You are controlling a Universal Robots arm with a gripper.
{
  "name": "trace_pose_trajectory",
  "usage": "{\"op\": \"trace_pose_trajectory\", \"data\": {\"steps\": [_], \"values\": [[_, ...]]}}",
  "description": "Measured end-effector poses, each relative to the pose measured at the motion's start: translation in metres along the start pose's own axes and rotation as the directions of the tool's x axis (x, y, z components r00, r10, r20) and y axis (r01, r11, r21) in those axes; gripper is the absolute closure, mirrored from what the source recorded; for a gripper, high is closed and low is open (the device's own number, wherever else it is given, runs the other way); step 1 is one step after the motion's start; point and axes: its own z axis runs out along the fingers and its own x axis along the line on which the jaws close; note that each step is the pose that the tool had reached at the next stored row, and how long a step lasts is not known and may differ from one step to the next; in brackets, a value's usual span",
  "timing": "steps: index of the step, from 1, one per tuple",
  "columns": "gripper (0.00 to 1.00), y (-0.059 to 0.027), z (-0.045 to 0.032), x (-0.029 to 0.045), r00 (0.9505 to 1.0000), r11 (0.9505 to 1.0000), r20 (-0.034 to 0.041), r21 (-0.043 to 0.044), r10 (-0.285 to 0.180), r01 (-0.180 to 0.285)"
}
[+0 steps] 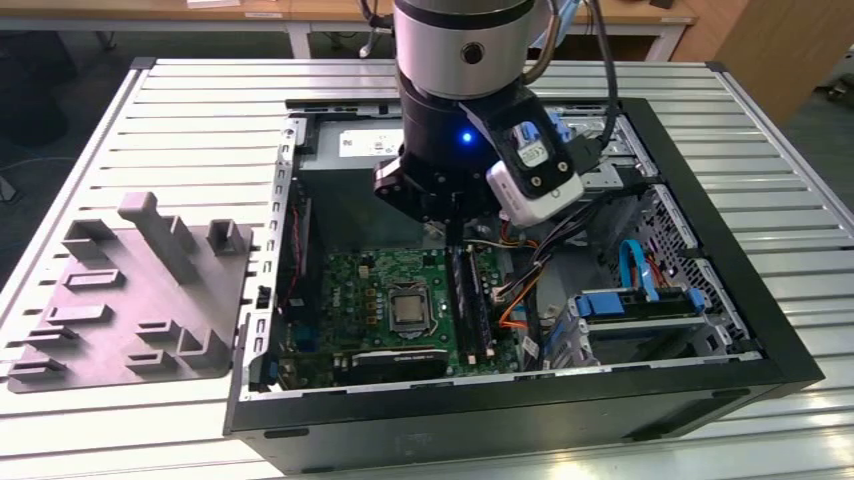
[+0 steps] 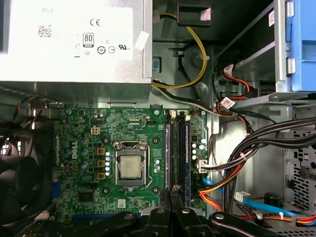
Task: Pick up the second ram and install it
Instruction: 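Insert the second ram into the second slot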
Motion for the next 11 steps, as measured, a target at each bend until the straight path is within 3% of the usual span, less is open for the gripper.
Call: {"op": "trace_pose_trajectory", "data": {"steps": [11], "values": [[0.89,0.0037,0.0137,-0.0098,0.9997,1.0000,-0.0252,0.0009,0.001,-0.001]]}}
